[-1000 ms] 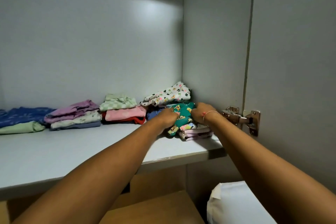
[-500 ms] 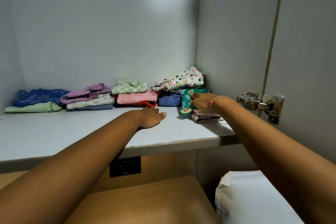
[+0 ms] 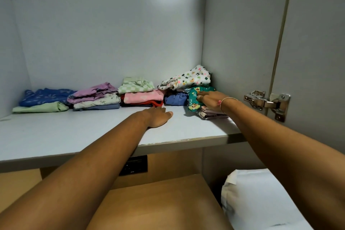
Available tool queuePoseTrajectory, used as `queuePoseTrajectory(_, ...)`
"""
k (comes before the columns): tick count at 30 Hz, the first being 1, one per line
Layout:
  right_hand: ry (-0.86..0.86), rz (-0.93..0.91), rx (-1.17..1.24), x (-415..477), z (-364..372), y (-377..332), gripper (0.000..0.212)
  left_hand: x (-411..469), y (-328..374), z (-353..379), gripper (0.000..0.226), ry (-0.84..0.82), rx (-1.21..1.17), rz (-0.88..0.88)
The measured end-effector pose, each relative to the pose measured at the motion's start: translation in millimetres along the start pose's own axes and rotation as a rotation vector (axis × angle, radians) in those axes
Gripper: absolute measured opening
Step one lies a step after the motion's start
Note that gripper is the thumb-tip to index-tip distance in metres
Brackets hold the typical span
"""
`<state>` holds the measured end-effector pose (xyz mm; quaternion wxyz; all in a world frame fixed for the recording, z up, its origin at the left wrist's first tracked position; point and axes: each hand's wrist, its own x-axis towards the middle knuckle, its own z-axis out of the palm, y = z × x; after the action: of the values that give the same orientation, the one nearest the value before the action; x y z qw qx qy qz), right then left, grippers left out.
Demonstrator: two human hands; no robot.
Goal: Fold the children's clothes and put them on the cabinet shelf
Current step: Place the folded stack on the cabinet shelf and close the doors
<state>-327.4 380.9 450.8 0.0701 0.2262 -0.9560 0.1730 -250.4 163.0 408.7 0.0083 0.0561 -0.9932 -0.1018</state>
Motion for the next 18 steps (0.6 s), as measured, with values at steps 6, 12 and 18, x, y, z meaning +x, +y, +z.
queuePoseTrajectory(6, 0.497, -0.153, 0.273, -28.9, -1.8, -8.2, 0.044, -32.6, -2.0, -15.9, 0.052, 0.415, -0.063, 0.101)
queuePoseTrajectory(12, 0.640, -0.477, 0.218, -72.6, -31.9, -68.2, 0.052, -141.7, -22.3, -36.3, 0.061, 0.845, -0.121, -0.036)
queuePoseTrajectory(18, 0.584, -0.816, 0.145, -122.5, -32.2, -157.9, 0.053, -323.2, -40.1, -38.4, 0.062, 1.156, -0.080, -0.296)
